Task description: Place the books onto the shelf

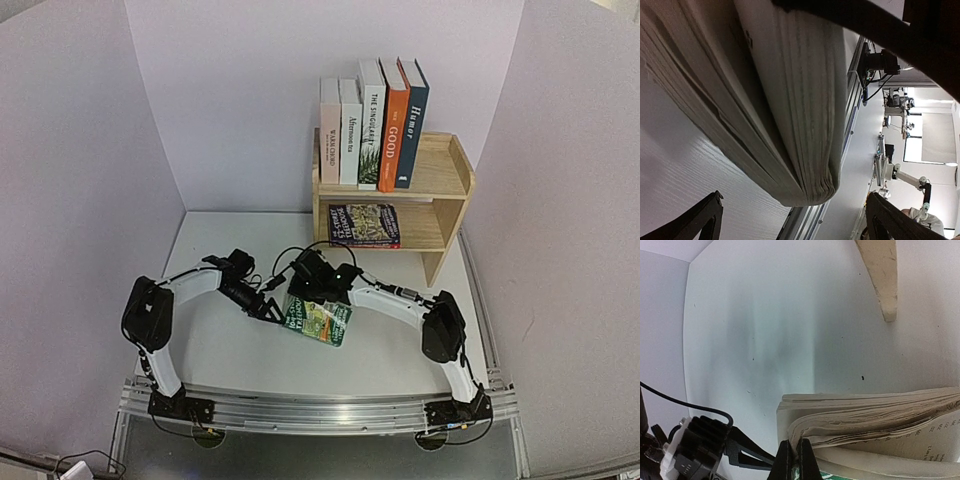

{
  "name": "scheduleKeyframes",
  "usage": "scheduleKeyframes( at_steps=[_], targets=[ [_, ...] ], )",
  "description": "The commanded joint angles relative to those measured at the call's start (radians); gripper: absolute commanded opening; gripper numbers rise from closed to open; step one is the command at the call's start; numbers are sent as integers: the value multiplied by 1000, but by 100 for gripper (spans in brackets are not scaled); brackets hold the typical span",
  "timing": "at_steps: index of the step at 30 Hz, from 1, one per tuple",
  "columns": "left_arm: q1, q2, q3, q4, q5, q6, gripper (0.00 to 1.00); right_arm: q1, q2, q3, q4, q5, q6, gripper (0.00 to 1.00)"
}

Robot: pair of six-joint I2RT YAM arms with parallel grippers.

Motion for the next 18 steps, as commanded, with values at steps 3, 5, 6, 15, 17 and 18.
scheduleKeyframes(
  at_steps=[3,5,6,15,17,18],
  targets=[
    [-26,2,5,233,-73,-113,100,8,6,53,79,-22,-8,0],
    [-50,13,-4,270,-127,-150,100,8,3,54,88,-24,-5,0],
    [-54,16,-12,292,-140,-171,100,8,0,54,91,-24,-5,0],
    [-40,19,32,318,-92,-281,33,8,-21,8,122,-43,-17,0],
    [-23,14,53,290,-59,-338,5,7,-30,4,129,-61,-60,0],
    [-10,10,67,267,-47,-355,1,6,-36,6,129,-71,-102,0]
  ],
)
